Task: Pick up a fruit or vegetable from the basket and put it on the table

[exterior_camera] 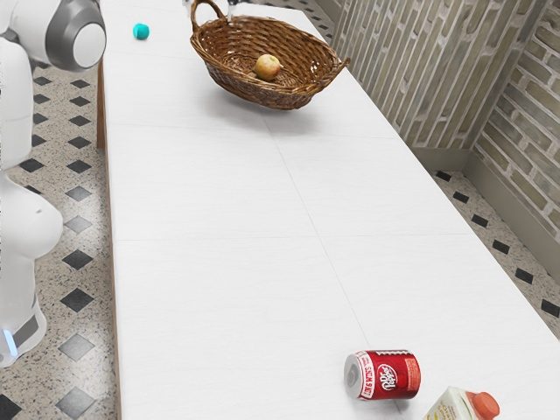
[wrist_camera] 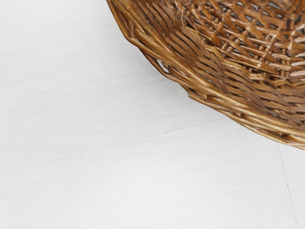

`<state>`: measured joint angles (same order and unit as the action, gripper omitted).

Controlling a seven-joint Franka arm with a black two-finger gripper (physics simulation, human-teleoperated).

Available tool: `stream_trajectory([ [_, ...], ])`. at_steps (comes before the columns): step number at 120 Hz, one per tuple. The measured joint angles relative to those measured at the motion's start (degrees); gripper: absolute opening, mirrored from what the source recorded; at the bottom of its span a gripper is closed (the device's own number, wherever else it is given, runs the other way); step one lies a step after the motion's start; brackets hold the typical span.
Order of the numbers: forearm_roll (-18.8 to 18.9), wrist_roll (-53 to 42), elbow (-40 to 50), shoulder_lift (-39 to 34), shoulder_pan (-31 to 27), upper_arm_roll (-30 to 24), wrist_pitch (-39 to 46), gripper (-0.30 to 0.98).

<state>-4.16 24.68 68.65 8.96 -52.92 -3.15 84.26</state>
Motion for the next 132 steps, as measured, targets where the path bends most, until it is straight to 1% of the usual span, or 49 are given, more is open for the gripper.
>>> stream_trajectory([
  [11,0.49,-9.29,-0.97,3.73,-1.68,0.08,6.49,0.69],
  [27,0.63,-21.09,-1.5,8.25,-1.32,-1.36,18.66,0.69],
  [45,0.45,-31.61,-1.37,12.22,-1.66,-1.38,26.09,0.69],
  [78,0.38,-45.65,-1.48,14.72,-1.65,-1.45,33.38,0.69],
  [86,0.41,-48.18,-1.48,14.81,-1.3,-2.59,34.35,0.69],
  [101,0.42,-52.15,-0.95,14.95,1.17,-3.68,35.56,0.69],
  [132,-0.12,-57.68,2.66,14.45,3.54,-3.81,36.55,0.69],
])
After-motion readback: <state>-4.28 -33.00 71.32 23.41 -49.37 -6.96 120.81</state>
